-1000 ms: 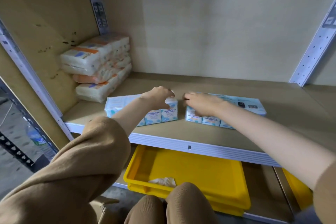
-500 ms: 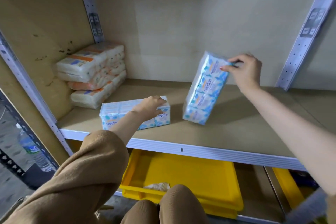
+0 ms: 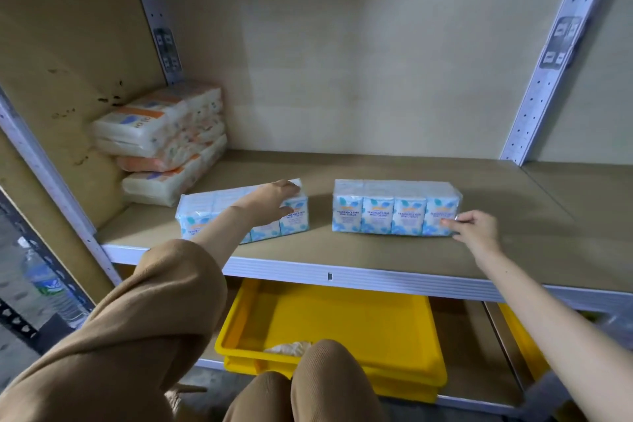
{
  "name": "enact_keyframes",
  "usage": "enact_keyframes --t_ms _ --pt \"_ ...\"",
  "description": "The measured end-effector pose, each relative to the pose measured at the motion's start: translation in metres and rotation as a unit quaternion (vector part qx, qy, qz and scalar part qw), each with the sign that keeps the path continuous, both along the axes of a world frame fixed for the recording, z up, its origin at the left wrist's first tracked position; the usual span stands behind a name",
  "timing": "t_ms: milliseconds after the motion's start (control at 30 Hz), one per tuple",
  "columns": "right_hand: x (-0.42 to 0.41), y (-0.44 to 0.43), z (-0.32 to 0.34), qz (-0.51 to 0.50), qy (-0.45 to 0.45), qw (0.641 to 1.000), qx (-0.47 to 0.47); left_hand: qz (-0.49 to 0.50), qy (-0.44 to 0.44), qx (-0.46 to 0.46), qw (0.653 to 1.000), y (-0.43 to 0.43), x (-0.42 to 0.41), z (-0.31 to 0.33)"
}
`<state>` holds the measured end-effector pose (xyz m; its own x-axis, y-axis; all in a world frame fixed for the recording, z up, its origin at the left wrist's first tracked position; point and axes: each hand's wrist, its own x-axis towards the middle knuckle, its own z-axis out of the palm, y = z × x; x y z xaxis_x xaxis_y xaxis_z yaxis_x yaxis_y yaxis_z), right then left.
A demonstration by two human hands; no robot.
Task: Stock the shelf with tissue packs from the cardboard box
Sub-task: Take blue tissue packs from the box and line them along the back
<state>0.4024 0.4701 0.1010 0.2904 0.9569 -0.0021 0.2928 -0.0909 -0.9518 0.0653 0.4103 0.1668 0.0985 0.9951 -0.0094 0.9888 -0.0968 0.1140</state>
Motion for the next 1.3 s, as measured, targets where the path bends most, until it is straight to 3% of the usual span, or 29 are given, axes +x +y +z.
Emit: enact_keyframes --t_ms 67,133,267,400,500,833,1300 --pt "-0.001 -0.006 0.010 0.015 -0.055 0.998 -0.001 0.001 -0.008 0.009 1.000 -0.007 -0.003 0.005" --pt "-0.004 -0.015 0.025 0.003 -0.137 0.989 0.057 0.024 -0.003 0.039 0.999 -0.017 -0.008 0.008" --pt "-0.022 -0.029 0.051 0.082 -0.312 0.932 0.167 0.107 0.042 0.099 0.988 -0.044 -0.022 0.003" --pt "-0.050 -0.025 0.051 0.249 -0.438 0.856 0.116 0.164 0.105 0.088 0.977 -0.057 -0.033 -0.016" --pt "-0.065 -0.016 0.041 0.246 -0.502 0.820 0.123 0.163 0.122 0.103 0.974 -0.051 -0.041 -0.030" --pt "-0.101 0.044 0.017 0.164 -0.472 0.847 0.178 0.153 0.040 0.157 0.975 0.047 -0.066 -0.044" --pt "-0.182 0.178 0.020 0.130 -0.490 0.844 0.177 0.095 -0.003 0.187 0.978 0.208 -0.137 -0.045"
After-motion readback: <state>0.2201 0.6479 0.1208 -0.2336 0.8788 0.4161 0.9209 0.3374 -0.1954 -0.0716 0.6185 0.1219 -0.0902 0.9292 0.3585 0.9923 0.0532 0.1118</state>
